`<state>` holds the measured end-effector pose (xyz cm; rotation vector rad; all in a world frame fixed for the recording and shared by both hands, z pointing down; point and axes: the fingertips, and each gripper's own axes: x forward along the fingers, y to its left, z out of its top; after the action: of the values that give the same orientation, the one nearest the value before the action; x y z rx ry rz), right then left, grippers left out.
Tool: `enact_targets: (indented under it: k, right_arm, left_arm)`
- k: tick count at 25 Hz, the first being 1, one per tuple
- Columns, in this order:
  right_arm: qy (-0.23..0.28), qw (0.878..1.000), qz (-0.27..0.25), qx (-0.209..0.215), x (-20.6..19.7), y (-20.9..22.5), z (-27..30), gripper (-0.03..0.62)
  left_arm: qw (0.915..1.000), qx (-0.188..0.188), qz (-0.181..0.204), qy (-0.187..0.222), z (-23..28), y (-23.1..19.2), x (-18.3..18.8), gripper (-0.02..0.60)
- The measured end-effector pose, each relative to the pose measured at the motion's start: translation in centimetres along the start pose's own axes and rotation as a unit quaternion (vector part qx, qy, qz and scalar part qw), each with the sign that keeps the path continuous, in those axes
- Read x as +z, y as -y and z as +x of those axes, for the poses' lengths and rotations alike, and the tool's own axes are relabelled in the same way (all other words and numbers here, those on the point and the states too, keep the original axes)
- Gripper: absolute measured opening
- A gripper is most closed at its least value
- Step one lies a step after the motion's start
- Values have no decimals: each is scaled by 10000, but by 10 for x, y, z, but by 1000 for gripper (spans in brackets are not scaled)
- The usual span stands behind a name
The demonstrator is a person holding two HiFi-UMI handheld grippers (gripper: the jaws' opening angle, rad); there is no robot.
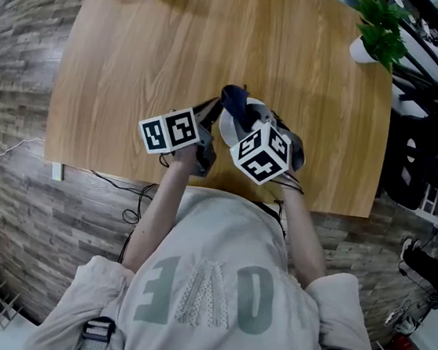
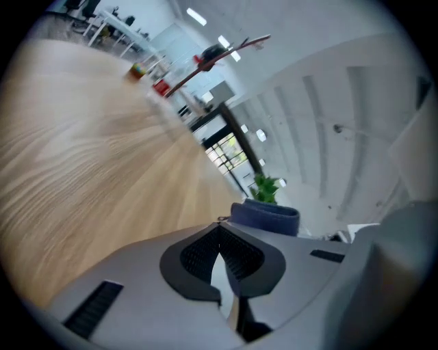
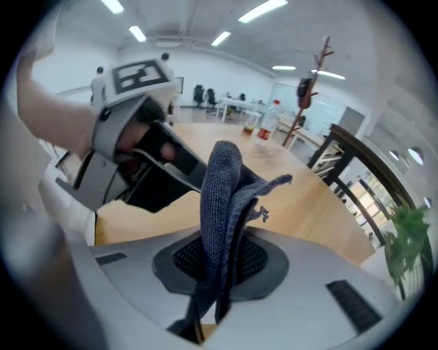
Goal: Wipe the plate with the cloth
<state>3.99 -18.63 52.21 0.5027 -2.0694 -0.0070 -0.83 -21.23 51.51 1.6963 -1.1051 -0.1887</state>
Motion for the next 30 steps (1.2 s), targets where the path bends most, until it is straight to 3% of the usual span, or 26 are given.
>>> enact_targets:
  k: [2,5,7,9,10,11,13,15,16,17,18,21,25,30]
  right_arm:
    - [662,9950,646,-386,15,27,-25,54]
    - [1653,9714,1348,-1040,34,63,-72,52]
    - [2150,9510,1702,-1424,36,80,-103,52]
    - [2570,9297,1999,-1723,33,93,-131,54]
    - [2784,9185,2114,-1846,31,98,-144,53]
    - [3011,9070,2211,-1945,30,102,-158,54]
    - [3504,8830,2358,-2046,31,105,-184,53]
    - [3951,8616,2434,-2054,34,106,-206,53]
    - [4108,8535,2449,-2066,35,106,-215,52]
    - [4208,8481,2440,-2101,36,107,-222,52]
    - [4251,8457,2398,-2158,38,108,-226,52]
    - [4192,8483,2193,-2378,40,112,-231,52]
    - [4149,8516,2058,-2454,41,117,-233,53]
    - [4237,8500,2073,-2344,44,116,-233,52]
  left_arm:
    - [9962,-533,356,597,0,37,20,5]
    - [9841,-771,1119,1147,-7,66,32,6]
    - [9706,-697,1780,1460,-17,82,40,5]
    - [9479,-552,2619,1728,-26,106,56,5]
    - [9298,-484,3137,1865,-31,123,67,6]
    - [9060,-420,3692,2026,-37,144,77,5]
    - [8463,-272,4748,2400,-53,189,97,5]
    - [7906,-83,5515,2658,-67,226,107,5]
    - [7711,4,5769,2693,-71,237,109,5]
    - [7594,62,5918,2703,-73,245,109,5]
    - [7552,96,5966,2713,-74,248,110,5]
    - [7584,208,5935,2686,-74,248,108,6]
    - [7425,344,6182,2557,-69,248,104,5]
    - [7375,387,6259,2507,-67,248,104,6]
